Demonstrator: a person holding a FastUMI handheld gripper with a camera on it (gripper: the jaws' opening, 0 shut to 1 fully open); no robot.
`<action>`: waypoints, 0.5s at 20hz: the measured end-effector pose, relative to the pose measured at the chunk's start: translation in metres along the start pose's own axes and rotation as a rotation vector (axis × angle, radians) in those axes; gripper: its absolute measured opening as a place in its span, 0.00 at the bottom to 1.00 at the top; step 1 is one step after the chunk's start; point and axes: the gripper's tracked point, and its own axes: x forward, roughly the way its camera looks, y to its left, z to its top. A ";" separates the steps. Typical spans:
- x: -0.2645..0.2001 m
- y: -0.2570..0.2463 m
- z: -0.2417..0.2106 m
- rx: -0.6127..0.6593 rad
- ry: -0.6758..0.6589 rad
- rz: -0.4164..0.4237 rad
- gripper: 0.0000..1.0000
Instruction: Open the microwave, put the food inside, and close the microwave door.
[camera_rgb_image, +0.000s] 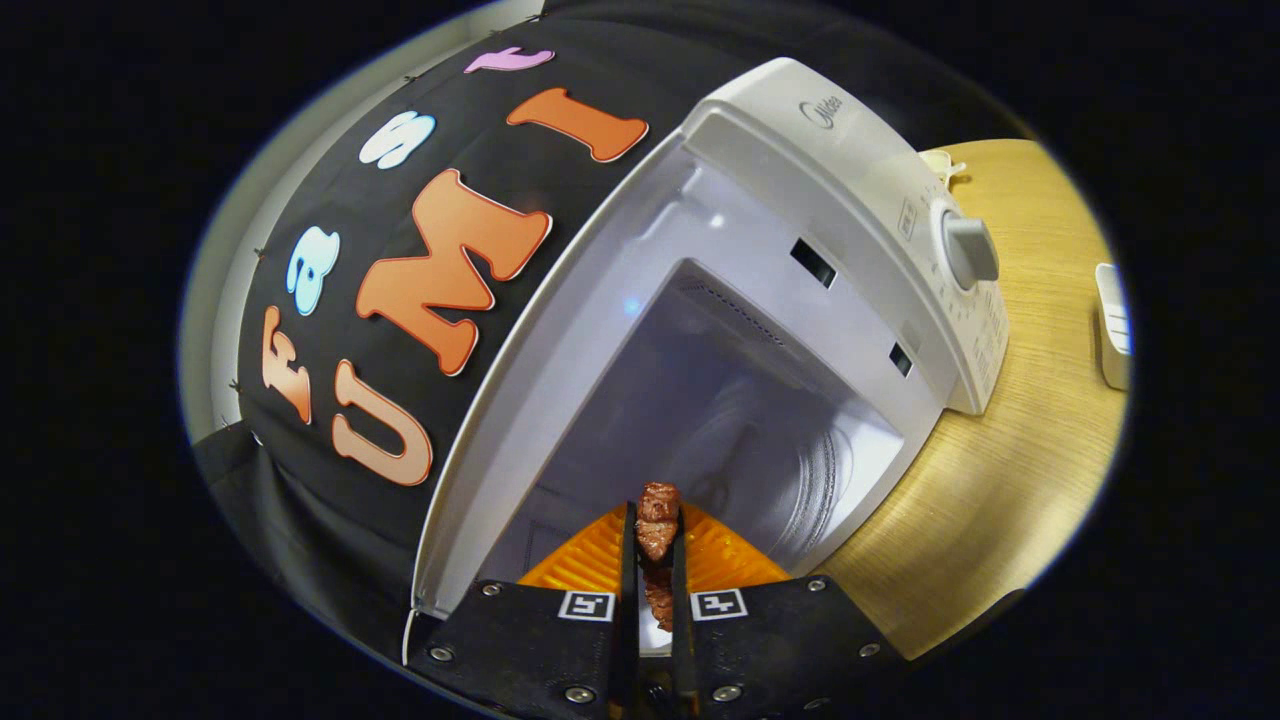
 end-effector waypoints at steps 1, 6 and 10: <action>0.007 -0.002 0.000 0.009 -0.014 -0.012 0.13; 0.037 -0.006 0.001 0.026 -0.053 -0.055 0.14; 0.046 -0.014 -0.011 -0.046 -0.039 -0.085 0.18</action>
